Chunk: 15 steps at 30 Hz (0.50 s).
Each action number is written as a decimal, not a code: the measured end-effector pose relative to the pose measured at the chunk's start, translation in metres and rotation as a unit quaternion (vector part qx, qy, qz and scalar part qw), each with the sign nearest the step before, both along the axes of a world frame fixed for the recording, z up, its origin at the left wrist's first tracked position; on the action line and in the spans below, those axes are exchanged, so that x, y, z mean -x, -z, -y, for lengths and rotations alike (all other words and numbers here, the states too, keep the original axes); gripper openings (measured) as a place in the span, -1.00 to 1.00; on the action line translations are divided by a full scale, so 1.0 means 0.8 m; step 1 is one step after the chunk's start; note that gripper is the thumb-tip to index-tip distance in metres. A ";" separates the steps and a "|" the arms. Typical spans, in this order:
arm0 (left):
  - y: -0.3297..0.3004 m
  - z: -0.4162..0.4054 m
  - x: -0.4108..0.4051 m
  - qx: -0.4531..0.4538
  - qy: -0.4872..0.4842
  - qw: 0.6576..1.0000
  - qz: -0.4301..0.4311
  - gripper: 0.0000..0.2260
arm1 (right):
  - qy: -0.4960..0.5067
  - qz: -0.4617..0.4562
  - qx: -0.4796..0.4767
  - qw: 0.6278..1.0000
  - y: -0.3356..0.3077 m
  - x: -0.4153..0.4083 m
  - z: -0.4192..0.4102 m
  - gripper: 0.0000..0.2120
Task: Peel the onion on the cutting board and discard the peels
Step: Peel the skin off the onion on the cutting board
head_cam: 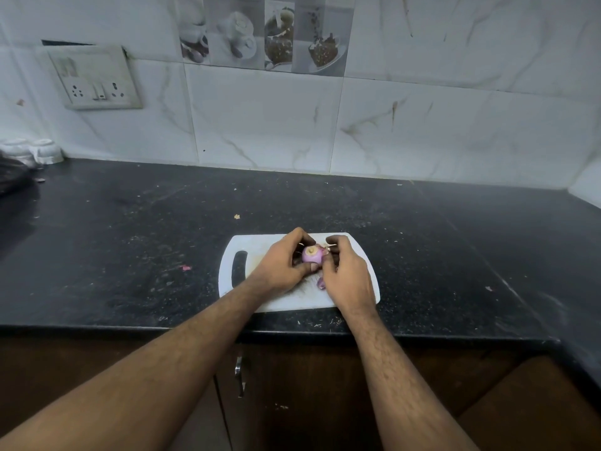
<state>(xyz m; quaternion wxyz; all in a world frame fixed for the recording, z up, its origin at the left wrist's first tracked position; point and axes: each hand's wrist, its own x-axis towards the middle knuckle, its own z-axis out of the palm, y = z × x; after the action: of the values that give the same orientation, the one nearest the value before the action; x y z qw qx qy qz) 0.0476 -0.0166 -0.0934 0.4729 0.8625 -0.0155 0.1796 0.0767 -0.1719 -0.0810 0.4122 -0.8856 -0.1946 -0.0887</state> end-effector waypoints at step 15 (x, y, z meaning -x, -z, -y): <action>-0.001 0.000 0.003 0.001 0.025 0.999 -0.020 -0.58 | 0.025 -0.001 -0.050 0.998 0.008 -0.011 0.011 -0.57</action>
<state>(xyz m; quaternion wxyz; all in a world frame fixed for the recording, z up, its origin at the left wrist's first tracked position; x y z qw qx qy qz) 0.0454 -0.0163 -0.0926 0.4781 0.8648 -0.0274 0.1507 0.0858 -0.1805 -0.0870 0.4539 -0.8685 -0.1677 -0.1077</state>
